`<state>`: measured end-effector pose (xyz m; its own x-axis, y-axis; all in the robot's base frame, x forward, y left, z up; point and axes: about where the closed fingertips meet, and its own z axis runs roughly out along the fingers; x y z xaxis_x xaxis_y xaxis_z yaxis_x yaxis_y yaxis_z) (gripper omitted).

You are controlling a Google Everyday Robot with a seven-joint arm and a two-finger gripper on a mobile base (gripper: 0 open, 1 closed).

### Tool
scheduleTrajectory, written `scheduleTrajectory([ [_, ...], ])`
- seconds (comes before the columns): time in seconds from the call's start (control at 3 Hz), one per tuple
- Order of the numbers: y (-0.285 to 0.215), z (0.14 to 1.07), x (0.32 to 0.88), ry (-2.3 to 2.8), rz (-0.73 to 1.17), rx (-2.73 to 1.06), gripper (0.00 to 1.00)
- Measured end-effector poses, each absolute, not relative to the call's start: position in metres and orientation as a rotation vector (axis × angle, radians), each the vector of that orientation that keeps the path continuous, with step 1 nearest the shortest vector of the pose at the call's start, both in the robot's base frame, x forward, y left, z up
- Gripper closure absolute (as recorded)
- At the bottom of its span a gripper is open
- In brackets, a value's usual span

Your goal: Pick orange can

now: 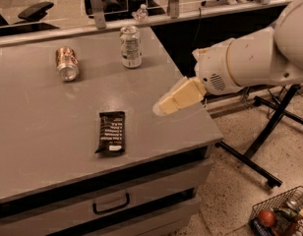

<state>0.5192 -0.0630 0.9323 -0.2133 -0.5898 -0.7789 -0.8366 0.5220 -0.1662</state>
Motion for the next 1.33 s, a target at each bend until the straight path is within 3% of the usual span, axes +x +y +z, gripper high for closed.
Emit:
scheduleTrajectory([
  [1.33,0.050,0.917,0.558,1.722,0.450,-0.993,0.00],
])
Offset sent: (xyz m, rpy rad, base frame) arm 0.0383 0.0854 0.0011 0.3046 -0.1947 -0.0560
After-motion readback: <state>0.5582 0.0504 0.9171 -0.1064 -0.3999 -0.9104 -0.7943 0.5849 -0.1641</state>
